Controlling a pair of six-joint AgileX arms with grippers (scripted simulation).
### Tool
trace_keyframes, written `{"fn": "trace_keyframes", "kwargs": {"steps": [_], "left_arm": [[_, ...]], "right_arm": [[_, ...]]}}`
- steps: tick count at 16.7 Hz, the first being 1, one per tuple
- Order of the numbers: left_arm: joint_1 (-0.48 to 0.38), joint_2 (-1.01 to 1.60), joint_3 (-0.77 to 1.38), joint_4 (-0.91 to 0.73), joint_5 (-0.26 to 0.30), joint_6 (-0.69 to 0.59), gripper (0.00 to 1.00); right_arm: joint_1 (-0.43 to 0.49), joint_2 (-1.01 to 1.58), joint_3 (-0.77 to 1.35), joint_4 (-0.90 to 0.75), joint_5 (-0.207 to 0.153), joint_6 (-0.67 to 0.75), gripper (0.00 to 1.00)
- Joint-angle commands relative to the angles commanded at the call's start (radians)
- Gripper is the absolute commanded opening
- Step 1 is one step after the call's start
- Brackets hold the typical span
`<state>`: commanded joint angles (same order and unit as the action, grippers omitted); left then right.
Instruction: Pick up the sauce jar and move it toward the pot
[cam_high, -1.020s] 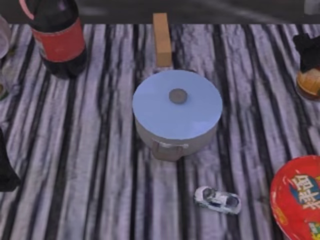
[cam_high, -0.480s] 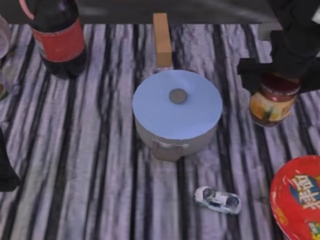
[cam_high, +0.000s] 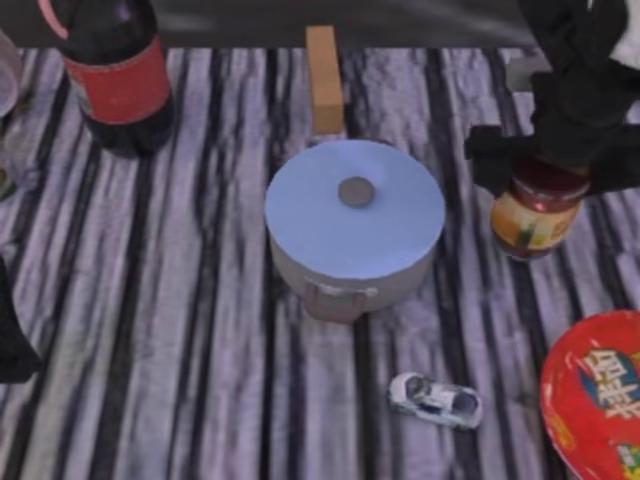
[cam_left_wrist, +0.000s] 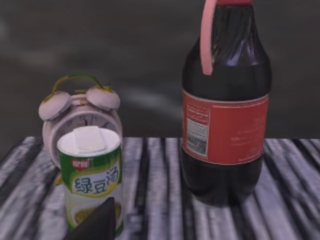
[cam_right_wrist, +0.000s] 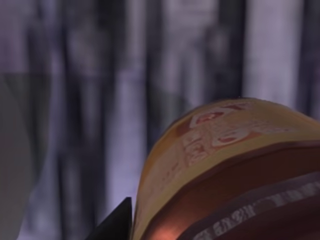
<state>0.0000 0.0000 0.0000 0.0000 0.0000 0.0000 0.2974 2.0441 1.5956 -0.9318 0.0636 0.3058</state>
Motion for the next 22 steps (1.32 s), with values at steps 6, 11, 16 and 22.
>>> {"fn": "trace_keyframes", "kwargs": {"steps": [6,11,16,22], "left_arm": [[0.0,0.0,0.0,0.0,0.0,0.0,1.0],[0.0,0.0,0.0,0.0,0.0,0.0,1.0],[0.0,0.0,0.0,0.0,0.0,0.0,1.0],[0.0,0.0,0.0,0.0,0.0,0.0,1.0]], "right_arm": [[0.003,0.05,-0.077,0.13,0.002,-0.001,0.0],[0.003,0.05,-0.077,0.13,0.002,-0.001,0.15],[0.003,0.05,-0.077,0.13,0.002,-0.001,0.53],[0.003,0.05,-0.077,0.13,0.002,-0.001,0.98]]}}
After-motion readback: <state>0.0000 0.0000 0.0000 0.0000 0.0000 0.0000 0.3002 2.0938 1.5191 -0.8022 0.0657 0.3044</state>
